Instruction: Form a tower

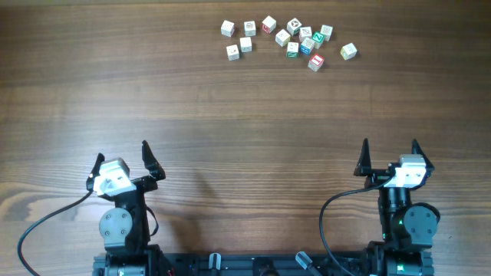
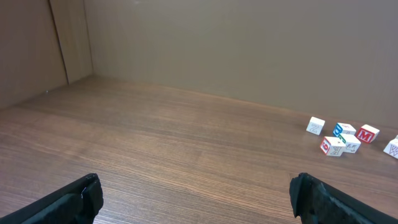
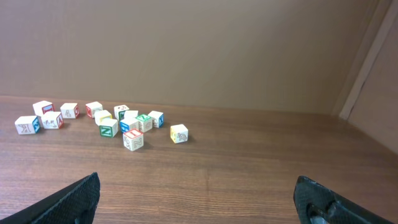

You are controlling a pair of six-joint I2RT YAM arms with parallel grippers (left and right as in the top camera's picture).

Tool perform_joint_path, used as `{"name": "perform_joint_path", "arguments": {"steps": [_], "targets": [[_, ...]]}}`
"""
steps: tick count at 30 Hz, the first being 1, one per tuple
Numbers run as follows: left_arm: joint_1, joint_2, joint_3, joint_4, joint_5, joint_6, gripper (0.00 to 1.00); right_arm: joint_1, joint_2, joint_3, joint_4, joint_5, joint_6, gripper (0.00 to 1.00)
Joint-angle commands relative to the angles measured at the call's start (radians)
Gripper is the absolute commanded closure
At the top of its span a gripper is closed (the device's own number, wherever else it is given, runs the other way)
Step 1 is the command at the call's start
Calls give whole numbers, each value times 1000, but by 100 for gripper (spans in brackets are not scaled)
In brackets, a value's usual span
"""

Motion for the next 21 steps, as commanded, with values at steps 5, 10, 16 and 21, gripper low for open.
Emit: {"name": "perform_joint_path", "arguments": {"steps": [5, 10, 16, 21], "targets": [[8, -9, -12, 3, 9, 15, 0, -4, -8, -1, 2, -16, -9, 0], [8, -9, -12, 3, 8, 15, 0, -4, -8, -1, 2, -16, -9, 0], [8, -9, -12, 4, -3, 16, 0, -4, -8, -1, 2, -16, -9, 0], [8, -9, -12, 4, -3, 16, 0, -4, -8, -1, 2, -16, -9, 0]]}}
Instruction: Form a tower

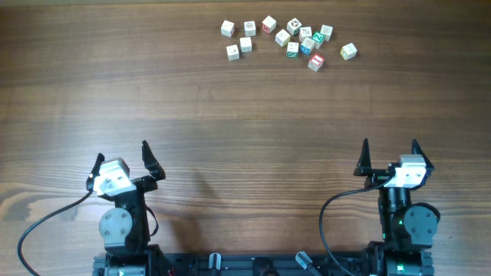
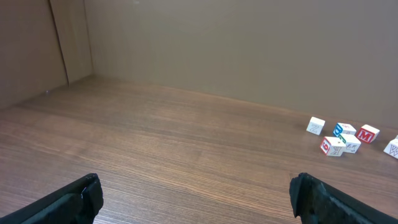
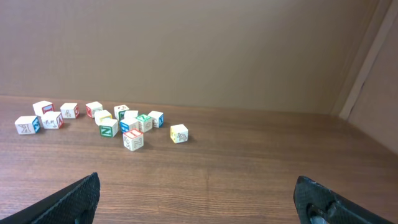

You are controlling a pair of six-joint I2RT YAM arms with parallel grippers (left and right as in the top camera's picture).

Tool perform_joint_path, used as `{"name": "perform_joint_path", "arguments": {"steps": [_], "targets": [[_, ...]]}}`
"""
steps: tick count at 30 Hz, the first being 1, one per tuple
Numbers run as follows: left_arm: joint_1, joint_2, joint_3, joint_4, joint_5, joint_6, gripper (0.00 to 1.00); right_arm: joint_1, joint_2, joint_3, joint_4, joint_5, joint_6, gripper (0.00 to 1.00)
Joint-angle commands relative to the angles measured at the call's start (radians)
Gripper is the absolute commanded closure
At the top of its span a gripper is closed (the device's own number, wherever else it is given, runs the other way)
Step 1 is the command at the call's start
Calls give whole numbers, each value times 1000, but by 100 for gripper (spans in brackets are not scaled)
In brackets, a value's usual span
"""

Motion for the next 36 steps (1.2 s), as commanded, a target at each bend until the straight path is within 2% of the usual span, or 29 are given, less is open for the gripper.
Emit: {"name": "perform_joint_path", "arguments": {"steps": [1, 9, 14, 19, 22, 26, 36], "targets": [[8, -9, -12, 6, -3, 16, 0, -4, -8, -1, 2, -16, -9, 0], [8, -9, -12, 7, 1, 15, 0, -4, -8, -1, 2, -16, -9, 1], [8, -9, -10, -2, 101, 11, 0, -4, -8, -1, 2, -16, -9, 0], [8, -9, 53, -144, 204, -72, 0, -4, -8, -1, 2, -16, -9, 0], [8, -9, 87, -238, 279, -75, 0, -4, -8, -1, 2, -16, -9, 0], [8, -9, 106, -336, 294, -144, 0, -4, -8, -1, 2, -16, -9, 0], [8, -8, 108, -373, 364, -153, 0, -4, -8, -1, 2, -16, -9, 0]]}}
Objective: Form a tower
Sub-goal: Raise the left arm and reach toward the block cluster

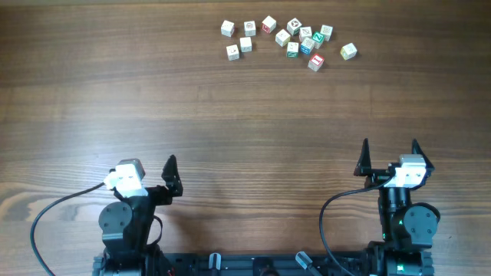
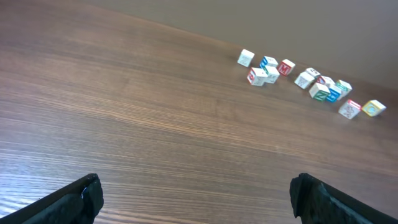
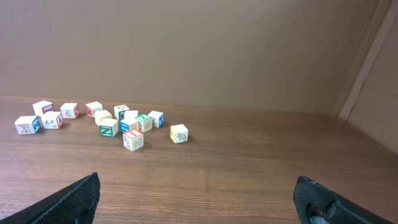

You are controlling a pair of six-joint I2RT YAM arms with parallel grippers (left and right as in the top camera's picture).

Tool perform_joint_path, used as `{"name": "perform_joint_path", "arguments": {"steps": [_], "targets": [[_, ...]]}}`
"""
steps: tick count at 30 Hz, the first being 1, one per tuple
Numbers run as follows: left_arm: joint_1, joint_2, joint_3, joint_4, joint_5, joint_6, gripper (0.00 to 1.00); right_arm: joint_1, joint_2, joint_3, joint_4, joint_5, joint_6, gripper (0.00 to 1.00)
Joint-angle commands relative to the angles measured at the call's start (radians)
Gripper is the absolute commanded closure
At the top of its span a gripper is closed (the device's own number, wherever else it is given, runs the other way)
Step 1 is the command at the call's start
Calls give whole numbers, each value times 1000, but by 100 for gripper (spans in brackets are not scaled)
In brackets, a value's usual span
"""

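Several small white lettered cubes [image 1: 285,38] lie loose in a cluster at the far side of the table, none stacked. The yellow-edged cube [image 1: 348,51] sits alone at the cluster's right end. My left gripper [image 1: 149,172] is at the near left, angled toward the cubes, open and empty. In the left wrist view the cubes [image 2: 311,81] lie far ahead of the gripper [image 2: 196,193]. My right gripper [image 1: 390,149] is at the near right, open and empty. Its wrist view shows the gripper [image 3: 197,193] with the cubes [image 3: 118,123] far ahead to the left.
Bare wood-grain table [image 1: 245,115] stretches between both grippers and the cubes. A brown wall [image 3: 186,50] stands behind the cluster, and a side panel [image 3: 373,74] rises at the right. Black cables [image 1: 46,218] trail from the arm bases at the near edge.
My left gripper has shifted right and turned toward the cubes, with its camera now tilted down at the table. The right arm and the cubes are unchanged.
At both earlier moments the two grippers rested open at the near edge and the cubes lay scattered at the far side. Only my left gripper differs now, swung right to face the cluster.
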Motion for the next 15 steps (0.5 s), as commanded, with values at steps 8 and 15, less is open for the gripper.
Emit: {"name": "perform_joint_path", "arguments": {"steps": [8, 15], "targets": [[8, -8, 8, 60, 118, -70, 0, -4, -8, -1, 1, -16, -10, 0], [8, 151, 179, 58, 137, -88, 0, -4, -8, -1, 1, -16, -9, 0]]}}
